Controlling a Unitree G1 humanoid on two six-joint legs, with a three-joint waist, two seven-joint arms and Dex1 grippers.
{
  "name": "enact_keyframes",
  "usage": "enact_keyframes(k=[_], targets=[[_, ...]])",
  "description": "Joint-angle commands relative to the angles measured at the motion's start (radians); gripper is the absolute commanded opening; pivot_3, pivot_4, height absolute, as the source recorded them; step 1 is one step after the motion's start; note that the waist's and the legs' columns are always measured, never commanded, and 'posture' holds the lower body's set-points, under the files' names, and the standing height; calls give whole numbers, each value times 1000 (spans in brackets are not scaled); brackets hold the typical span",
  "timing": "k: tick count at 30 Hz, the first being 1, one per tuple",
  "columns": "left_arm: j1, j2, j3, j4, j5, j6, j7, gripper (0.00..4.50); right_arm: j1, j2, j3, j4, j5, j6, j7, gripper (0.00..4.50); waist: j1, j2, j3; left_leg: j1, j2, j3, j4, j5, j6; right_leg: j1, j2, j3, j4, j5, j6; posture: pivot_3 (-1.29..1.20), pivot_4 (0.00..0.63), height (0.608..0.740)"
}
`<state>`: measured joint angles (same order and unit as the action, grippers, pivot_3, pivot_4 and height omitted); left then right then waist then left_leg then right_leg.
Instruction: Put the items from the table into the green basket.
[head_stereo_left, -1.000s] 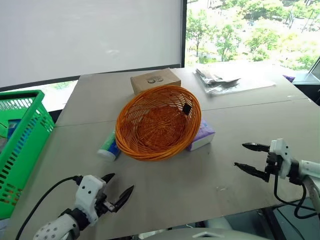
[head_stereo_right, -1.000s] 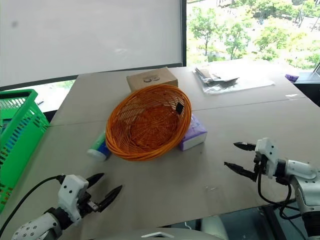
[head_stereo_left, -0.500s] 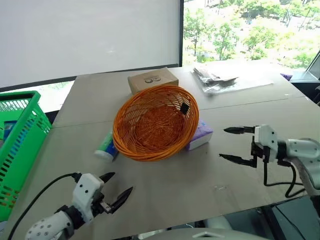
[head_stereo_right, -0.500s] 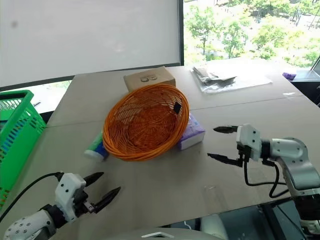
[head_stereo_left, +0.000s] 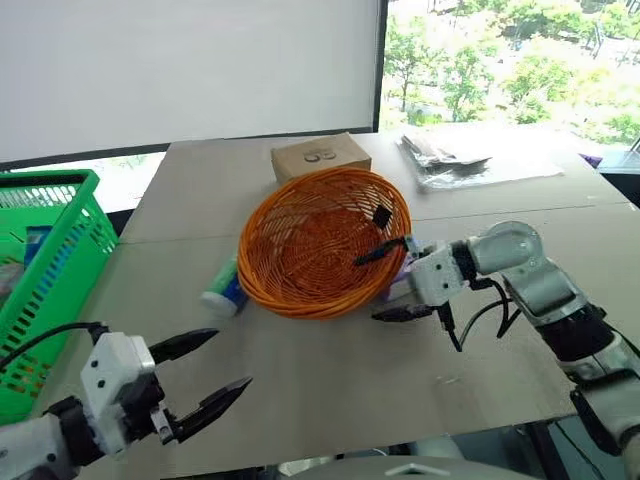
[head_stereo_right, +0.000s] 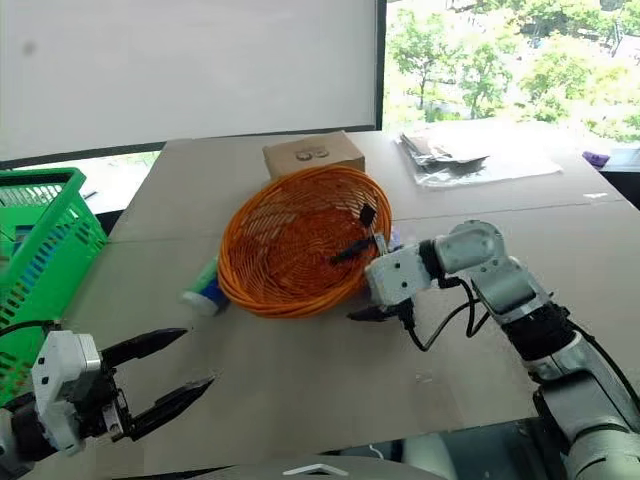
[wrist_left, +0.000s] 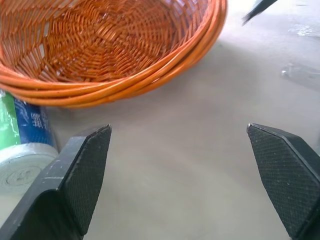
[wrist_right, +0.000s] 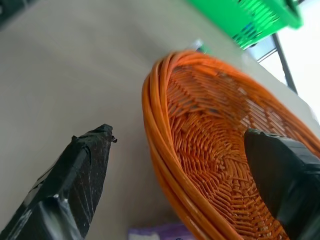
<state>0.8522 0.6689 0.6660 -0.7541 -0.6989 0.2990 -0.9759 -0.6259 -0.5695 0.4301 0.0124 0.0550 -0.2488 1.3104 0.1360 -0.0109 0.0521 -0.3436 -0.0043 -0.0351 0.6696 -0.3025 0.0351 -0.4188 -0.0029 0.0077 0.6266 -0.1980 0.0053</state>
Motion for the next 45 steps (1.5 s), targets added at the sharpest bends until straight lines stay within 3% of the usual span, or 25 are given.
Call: enact_keyframes(k=[1, 2, 5, 8, 11, 16, 20, 30, 35, 37, 39, 42, 43, 45], targets=[[39, -42, 47, -53, 7, -15, 21, 4463, -42, -9, 22, 73, -52, -106, 29, 4500, 18, 0, 0, 0, 0, -1, 0, 0, 0, 0, 0, 0, 0, 0, 0, 419, 0, 740], [59, -62, 51, -64, 15, -24, 24, 4463, -49, -9, 31, 94, -70, -126, 31, 4500, 27, 0, 0, -1, -1, -1, 0, 0, 0, 0, 0, -1, 0, 0, 0, 430, 0, 740], [109, -113, 62, -87, 36, -47, 30, 4500, -70, 3, 41, 124, -88, -142, 29, 3646, 44, 0, 0, -2, -1, -1, 0, 0, 0, -1, 0, 0, -1, 0, 0, 450, 0, 740], [135, -143, 61, -101, 47, -61, 31, 4500, -93, 12, 38, 152, -99, -162, 25, 2282, 54, 0, 0, -2, -1, -1, 0, 0, 0, -1, -1, 0, -1, 0, 0, 466, 0, 740], [141, -154, 48, -120, 50, -61, 40, 4500, -119, 16, 36, 185, -122, -203, 5, 1323, 67, 0, 0, -1, 0, -2, 0, 0, -1, -1, 0, -2, 0, 0, 0, 473, 0, 740], [111, -151, 26, -157, 19, -44, 78, 4500, -137, 17, -38, 119, -14, -101, 6, 1098, 83, 1, 1, -2, 0, -4, 0, 0, -1, -1, 0, -4, -1, 0, 0, 474, 0, 740], [39, -129, 16, -189, -36, -14, 138, 4500, -181, -50, -151, 132, 31, -7, -28, 1054, 105, 3, 3, -5, -1, -3, 0, 0, -1, -4, 0, -4, -1, 0, 0, 459, 0, 740], [-299, -10, -159, -207, -103, 105, 317, 4500, -238, -263, -396, 361, 46, 214, -177, 1054, 163, 3, 2, -10, -4, -2, 1, 0, -1, -5, 0, -8, -2, 0, -1, 369, 0, 740], [-467, 23, -250, -122, -69, 130, 339, 4500, -346, -267, -390, 758, -89, 93, -414, 1054, 141, 7, 0, -12, -6, 2, 1, 0, -1, -9, 0, -4, -1, 1, -2, 303, 0, 740], [-512, 27, -273, -93, -58, 137, 342, 4500, -385, -256, -372, 887, -123, 39, -450, 2044, 123, 7, 0, -16, -6, 2, 1, 1, -2, -13, 1, -4, -1, 3, -6, 285, 0, 740], [-543, 31, -292, -71, -41, 138, 340, 4500, -405, -241, -362, 978, -144, -3, -470, 2712, 110, 8, -1, -17, -6, 2, 1, 1, -3, -14, 1, -3, -1, 4, -7, 278, 0, 740], [-580, 37, -299, -33, -14, 182, 386, 4500, -411, -223, -362, 1019, -172, -104, -537, 4142, 85, 7, -1, -18, -4, 2, 1, 2, -4, -14, 1, 3, -1, 4, -7, 292, 0, 740], [-590, 39, -298, -21, -7, 208, 412, 4500, -411, -214, -373, 1021, -163, -116, -541, 4432, 73, 7, -1, -18, -4, 2, 0, 1, -4, -14, 1, 5, -1, 4, -7, 292, 0, 740], [-602, 39, -295, 12, 55, 271, 507, 4500, -381, -199, -412, 951, -90, -93, -466, 4432, 61, 7, -1, -17, -4, 1, 0, 1, -3, -14, 0, 6, -1, 4, -7, 307, 0, 740]])
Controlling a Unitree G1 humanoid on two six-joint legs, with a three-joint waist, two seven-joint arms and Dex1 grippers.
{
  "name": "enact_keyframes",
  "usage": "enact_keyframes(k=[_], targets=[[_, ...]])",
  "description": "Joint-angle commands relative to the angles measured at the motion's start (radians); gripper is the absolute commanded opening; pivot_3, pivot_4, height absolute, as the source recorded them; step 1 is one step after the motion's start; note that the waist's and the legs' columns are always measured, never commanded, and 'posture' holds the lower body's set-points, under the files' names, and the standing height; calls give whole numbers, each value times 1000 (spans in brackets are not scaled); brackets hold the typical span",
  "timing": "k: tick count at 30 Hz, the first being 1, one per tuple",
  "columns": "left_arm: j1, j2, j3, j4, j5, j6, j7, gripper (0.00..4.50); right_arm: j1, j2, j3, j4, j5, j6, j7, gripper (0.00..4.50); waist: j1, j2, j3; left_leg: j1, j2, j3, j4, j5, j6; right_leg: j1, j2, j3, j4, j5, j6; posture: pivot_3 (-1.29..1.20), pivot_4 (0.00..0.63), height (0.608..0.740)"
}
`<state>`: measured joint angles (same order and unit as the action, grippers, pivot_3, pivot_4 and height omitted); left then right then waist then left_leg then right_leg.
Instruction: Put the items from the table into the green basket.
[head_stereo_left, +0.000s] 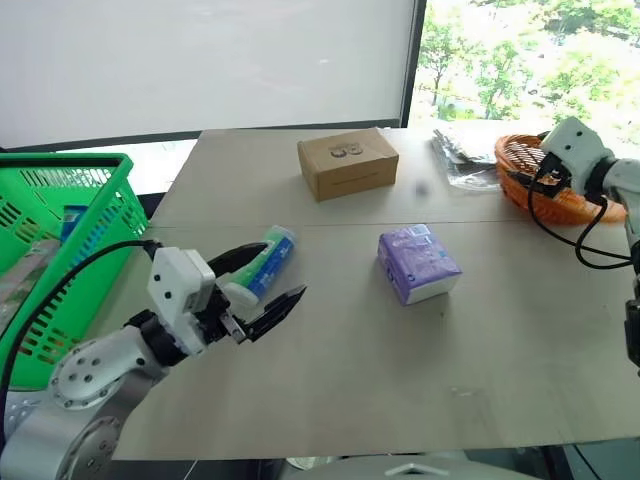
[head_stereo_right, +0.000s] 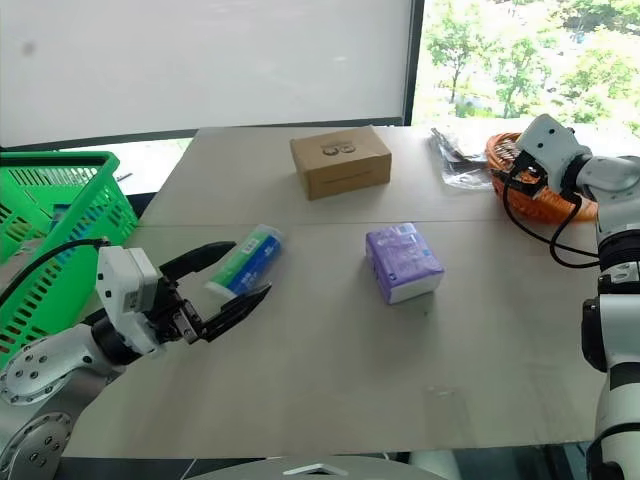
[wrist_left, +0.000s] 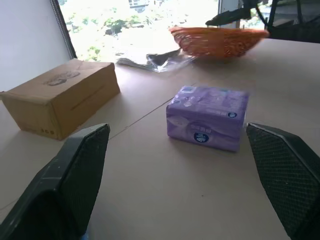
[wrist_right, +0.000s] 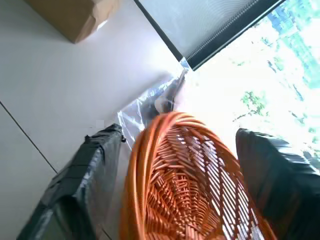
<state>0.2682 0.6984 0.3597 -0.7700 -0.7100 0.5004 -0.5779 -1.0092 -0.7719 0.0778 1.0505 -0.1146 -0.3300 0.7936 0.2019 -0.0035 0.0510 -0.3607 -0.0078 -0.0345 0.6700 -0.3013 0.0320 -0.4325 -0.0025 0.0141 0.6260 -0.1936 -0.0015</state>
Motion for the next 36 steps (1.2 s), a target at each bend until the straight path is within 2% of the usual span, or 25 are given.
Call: enact_keyframes(k=[1, 3, 6, 10, 15, 18, 25, 28, 30, 31, 36], targets=[[-18, 9, 9, 40, 99, 86, 139, 4500, 29, 11, -77, -144, 131, 22, 114, 4432, -14, 0, 0, 0, 0, 0, 0, 0, 1, 0, 0, 1, 0, 1, 1, 310, 0, 740], [-20, 11, -1, 69, 159, 130, 197, 4500, 117, 25, -112, -334, 275, 171, 258, 4432, -23, -1, -1, 2, 0, -2, 0, 0, 1, 1, 0, 0, 1, 2, 4, 312, 0, 740], [-50, -10, -4, 137, 228, 166, 272, 4500, 309, 6, -132, -761, 544, 501, 407, 4432, -21, -1, -1, 3, 1, -5, 0, -1, 1, 3, 0, -2, 1, 2, 4, 305, 0, 740], [-104, -15, -53, 217, 295, 210, 308, 4500, 444, -13, -149, -1132, 774, 817, 393, 4432, -17, 0, -1, 2, 1, -10, 0, -1, 2, 2, -1, -7, 2, 2, 4, 286, 0, 740], [-192, -58, -149, 321, 309, 248, 277, 4500, 540, -6, -138, -1358, 866, 946, 342, 4432, -19, -3, -4, 5, 0, -11, 2, -1, 1, 6, 0, -14, 3, 2, 5, 242, 0, 740], [-226, -77, -168, 352, 292, 269, 245, 4500, 577, -4, -136, -1411, 875, 966, 325, 4432, -23, -4, -3, 12, 0, -12, 2, -1, 1, 15, -1, -15, 1, -3, 4, 233, 0, 740], [-293, -58, -197, 477, 307, 436, 230, 4500, 613, 12, -115, -1416, 807, 908, 313, 4432, -43, -4, -4, 15, 0, -12, 2, -1, 1, 17, 0, -15, 2, -3, 5, 199, 0, 740], [-320, -74, -188, 506, 303, 478, 239, 3551, 610, 21, -111, -1420, 803, 906, 310, 4500, -48, -3, -4, 15, 0, -13, 2, -1, 1, 17, 0, -15, 2, -3, 5, 194, 0, 740], [-330, -75, -194, 517, 313, 480, 235, 2638, 611, 24, -107, -1422, 798, 903, 308, 4500, -48, -2, -5, 15, 0, -13, 2, 0, 1, 18, -1, -15, 2, -3, 5, 194, 0, 740], [-331, -74, -196, 519, 318, 477, 232, 2350, 613, 25, -106, -1424, 797, 902, 307, 4500, -49, -1, -5, 15, 0, -13, 2, 0, 1, 18, -1, -15, 2, -3, 4, 191, 0, 740], [-338, -78, -179, 518, 352, 402, 238, 2233, 613, 30, -98, -1424, 791, 897, 308, 4500, -50, 0, -6, 16, 0, -14, 2, 0, 1, 18, -2, -13, 2, -3, 4, 194, 0, 740]])
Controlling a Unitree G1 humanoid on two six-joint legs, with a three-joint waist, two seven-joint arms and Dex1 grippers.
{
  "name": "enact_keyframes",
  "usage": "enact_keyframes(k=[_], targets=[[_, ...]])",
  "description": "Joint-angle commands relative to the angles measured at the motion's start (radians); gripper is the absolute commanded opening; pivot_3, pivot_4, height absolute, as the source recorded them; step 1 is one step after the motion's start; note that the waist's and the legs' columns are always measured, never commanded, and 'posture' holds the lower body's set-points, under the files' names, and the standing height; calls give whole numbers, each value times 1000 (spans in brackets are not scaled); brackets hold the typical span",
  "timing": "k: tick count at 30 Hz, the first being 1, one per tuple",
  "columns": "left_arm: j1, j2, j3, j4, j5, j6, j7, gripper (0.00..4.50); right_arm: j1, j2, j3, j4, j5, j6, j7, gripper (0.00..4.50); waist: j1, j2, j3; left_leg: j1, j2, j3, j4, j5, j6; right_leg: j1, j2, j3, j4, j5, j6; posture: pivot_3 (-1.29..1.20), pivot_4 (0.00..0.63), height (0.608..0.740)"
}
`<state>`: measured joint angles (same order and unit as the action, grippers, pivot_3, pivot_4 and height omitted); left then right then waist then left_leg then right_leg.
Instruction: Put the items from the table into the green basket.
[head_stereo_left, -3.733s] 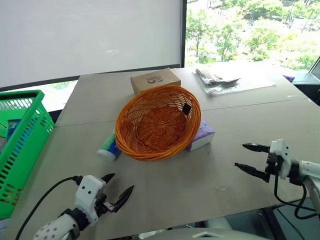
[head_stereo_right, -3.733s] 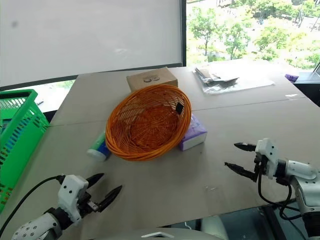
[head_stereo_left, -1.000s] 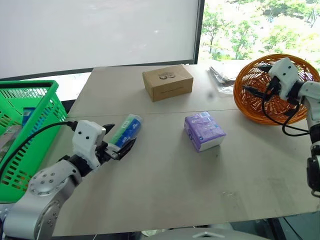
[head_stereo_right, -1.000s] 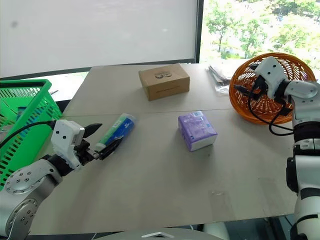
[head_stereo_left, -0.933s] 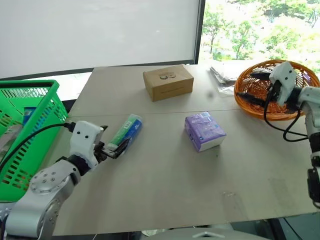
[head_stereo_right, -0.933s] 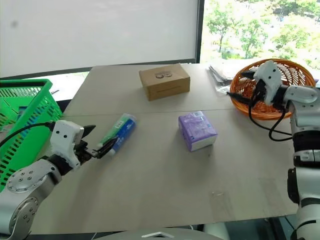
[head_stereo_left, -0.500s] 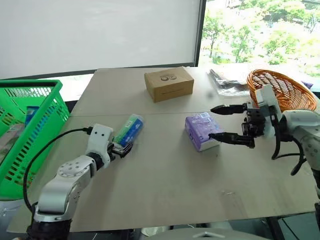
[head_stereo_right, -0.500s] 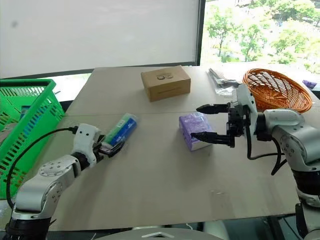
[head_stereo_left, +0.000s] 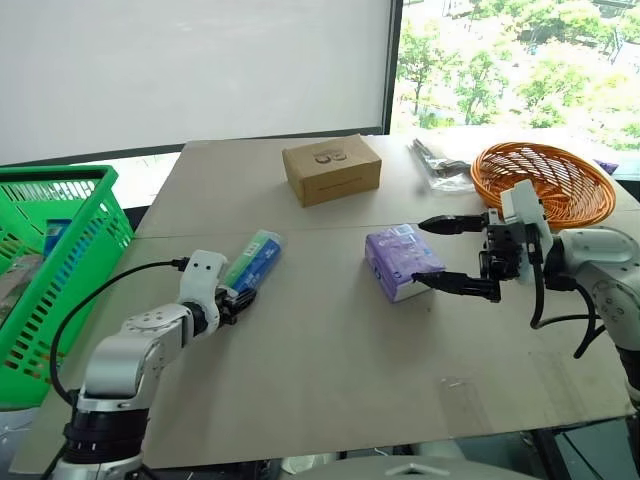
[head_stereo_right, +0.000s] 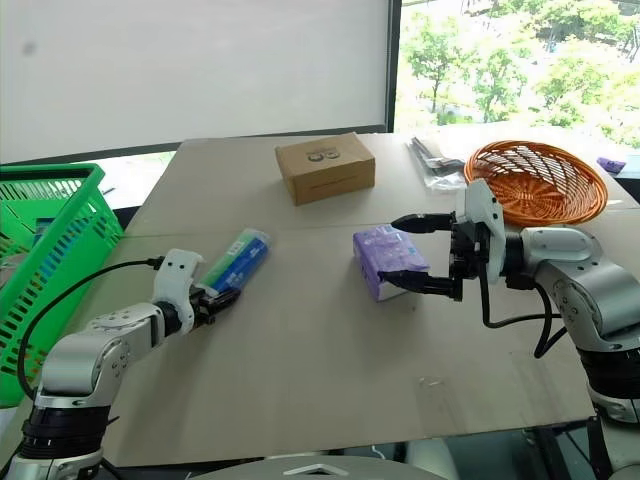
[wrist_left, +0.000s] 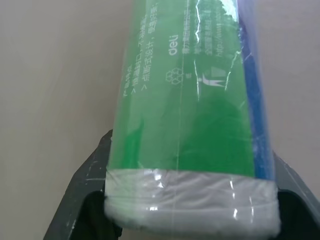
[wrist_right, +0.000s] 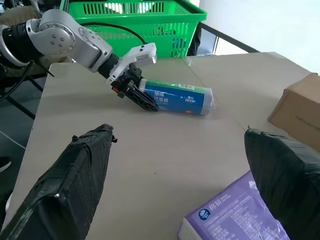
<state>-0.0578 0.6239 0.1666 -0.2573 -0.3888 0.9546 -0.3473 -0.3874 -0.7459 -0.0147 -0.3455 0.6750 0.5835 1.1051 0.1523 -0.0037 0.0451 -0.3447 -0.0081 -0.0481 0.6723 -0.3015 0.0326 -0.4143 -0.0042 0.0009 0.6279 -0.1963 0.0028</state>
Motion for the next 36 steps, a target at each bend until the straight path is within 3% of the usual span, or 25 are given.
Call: enact_keyframes(k=[1, 6, 9, 11, 13, 15, 20, 22, 26, 27, 36], targets=[[-18, -9, 27, 3, 39, -71, 19, 2227, -15, 9, -3, -27, 1, -15, -6, 4500, 0, 0, 0, 0, 0, -1, 0, 0, 0, 0, 0, 0, 0, 0, 0, 194, 0, 740], [-153, -10, 184, -15, 95, -119, 170, 2227, -80, 76, 2, -30, 49, 13, -35, 4500, 1, -4, 3, -1, 1, -3, 0, 0, -1, 0, 0, -1, 0, 0, 0, 254, 0, 740], [-308, 39, 326, -10, 139, -117, 299, 2227, -144, 131, -4, -18, 94, 48, -63, 4500, 2, -17, 6, -3, 3, -8, 0, 2, -4, -2, 1, -5, 0, 5, -1, 292, 0, 740], [-362, 108, 397, -2, 173, -93, 333, 2227, -182, 155, -5, -6, 115, 66, -70, 4500, -2, -18, 6, -3, 3, -9, -2, 3, -7, -2, 1, -6, -1, 7, -5, 292, 0, 740], [-356, 191, 456, 22, 200, -89, 319, 2227, -211, 175, -2, 3, 129, 74, -75, 4500, -2, -15, 4, -2, 3, -7, -4, 2, -9, -2, 1, -5, -1, 7, -6, 316, 0, 740], [-305, 283, 595, 138, 235, -100, 304, 2227, -246, 202, 1, 20, 138, 71, -76, 4500, -3, -13, 3, -1, 2, -3, -6, 1, -10, -4, -1, -4, -1, 7, -6, 316, 0, 740], [-117, 372, 742, 359, 272, -187, 206, 2227, -300, 230, 1, 67, 137, 64, -62, 4500, 10, -12, 3, -3, 1, -2, -8, 2, -11, -8, 0, -5, -1, 6, -5, 358, 0, 740], [-92, 363, 752, 406, 261, -227, 185, 2227, -309, 233, 8, 81, 127, 56, -53, 4500, 27, -14, 3, -4, 1, -3, -8, 1, -10, -8, -3, -6, -2, 6, -5, 358, 0, 740], [-83, 342, 713, 446, 248, -297, 159, 4221, -314, 240, 14, 83, 119, 50, -49, 4500, 72, -25, -4, -8, 1, -15, -5, 1, -12, -8, -7, -15, -2, 1, -4, 363, 0, 740], [-89, 338, 698, 451, 247, -309, 154, 4473, -314, 242, 14, 81, 118, 50, -51, 4500, 83, -26, -4, -8, 1, -14, -5, 1, -13, -8, -8, -15, -2, 0, -7, 356, 0, 740], [-214, 308, 553, 424, 199, -362, 107, 4473, -264, 203, 1, 53, 88, 51, -75, 4500, 134, -28, -7, -11, -1, -14, -5, 0, -17, -9, -11, -17, -1, 3, -4, 308, 0, 740]])
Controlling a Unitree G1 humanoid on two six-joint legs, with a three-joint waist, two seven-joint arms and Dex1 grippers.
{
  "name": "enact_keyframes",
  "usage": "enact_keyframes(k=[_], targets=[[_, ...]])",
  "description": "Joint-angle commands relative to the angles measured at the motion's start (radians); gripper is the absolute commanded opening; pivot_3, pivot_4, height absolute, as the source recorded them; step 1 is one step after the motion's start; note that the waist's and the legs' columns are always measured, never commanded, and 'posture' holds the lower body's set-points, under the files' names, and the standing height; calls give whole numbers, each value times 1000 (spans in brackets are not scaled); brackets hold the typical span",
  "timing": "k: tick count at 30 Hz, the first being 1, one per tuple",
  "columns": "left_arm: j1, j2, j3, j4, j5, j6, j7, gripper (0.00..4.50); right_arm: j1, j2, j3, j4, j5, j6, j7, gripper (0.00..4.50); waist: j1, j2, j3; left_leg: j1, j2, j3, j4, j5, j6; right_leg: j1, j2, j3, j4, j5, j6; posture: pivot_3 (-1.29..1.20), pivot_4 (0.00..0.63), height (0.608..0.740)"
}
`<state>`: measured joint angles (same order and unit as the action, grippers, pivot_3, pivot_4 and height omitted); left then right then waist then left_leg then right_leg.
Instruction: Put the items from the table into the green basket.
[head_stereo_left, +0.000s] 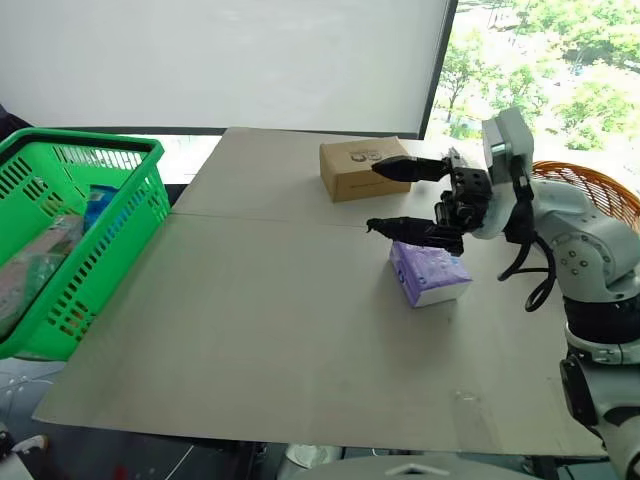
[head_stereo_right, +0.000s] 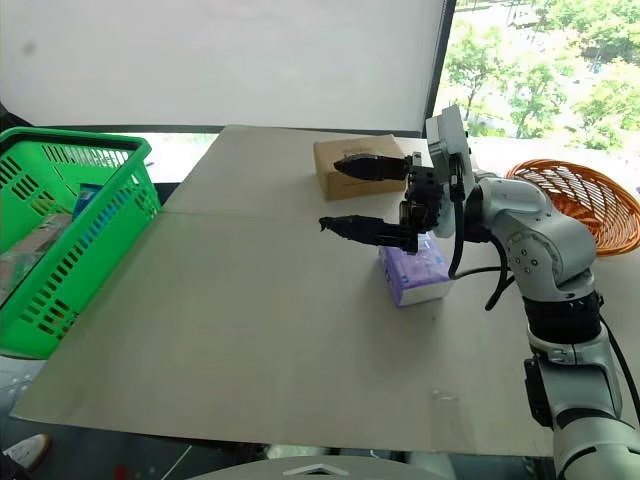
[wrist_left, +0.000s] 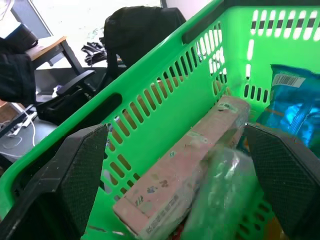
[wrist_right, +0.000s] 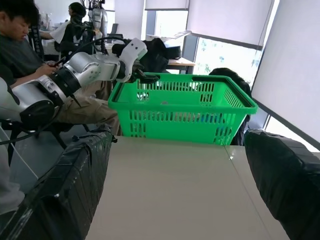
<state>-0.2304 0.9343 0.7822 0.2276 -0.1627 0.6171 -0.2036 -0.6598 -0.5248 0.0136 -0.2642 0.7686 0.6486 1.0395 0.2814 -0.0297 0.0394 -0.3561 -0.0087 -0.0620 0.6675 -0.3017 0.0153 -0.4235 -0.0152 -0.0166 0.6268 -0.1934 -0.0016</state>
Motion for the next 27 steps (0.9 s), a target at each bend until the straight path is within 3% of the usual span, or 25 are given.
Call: enact_keyframes(k=[1, 4, 8, 14, 20, 27], targets=[[-55, -15, -99, -85, -36, -14, -54, 4473, 17, -25, -31, -32, -8, -15, -11, 4500, 7, -3, -3, -2, 0, 1, 0, 0, 0, -2, 0, 0, 0, 2, -2, 308, 0, 740], [-108, -80, -221, -184, -82, 49, -96, 4473, 42, -51, -37, -42, -25, -20, -13, 4500, 13, -2, -4, -9, -2, 2, 1, 3, 4, -8, -1, 0, 1, 2, -2, 298, 0, 740], [-192, -219, -479, -359, -130, 143, -153, 4473, 110, -107, -61, -50, -60, -28, -24, 4500, 17, -3, -4, -11, -3, 4, 2, 3, 4, -9, -2, 1, 1, 2, -2, 285, 0, 740], [-324, -454, -768, -338, -135, 204, -194, 4473, 281, -201, -119, -71, -118, -50, -51, 4500, -1, -3, -5, -12, -5, 9, 4, 3, 5, -9, 0, 2, 2, 3, -2, 195, 0, 740], [-395, -602, -898, -197, -133, 205, -256, 4473, 443, -255, -171, -147, -166, -68, -105, 4500, -67, -2, -6, -10, -4, 13, 5, 3, 6, -8, 5, 6, 3, 3, -2, 91, 0, 740], [-481, -742, -889, -7, -139, 158, -256, 4473, 574, -260, -238, -231, -175, -66, -168, 4500, -175, 2, -4, -3, -3, 13, 7, 3, 6, 2, 12, 10, 4, 2, -2, 14, 0, 740]])
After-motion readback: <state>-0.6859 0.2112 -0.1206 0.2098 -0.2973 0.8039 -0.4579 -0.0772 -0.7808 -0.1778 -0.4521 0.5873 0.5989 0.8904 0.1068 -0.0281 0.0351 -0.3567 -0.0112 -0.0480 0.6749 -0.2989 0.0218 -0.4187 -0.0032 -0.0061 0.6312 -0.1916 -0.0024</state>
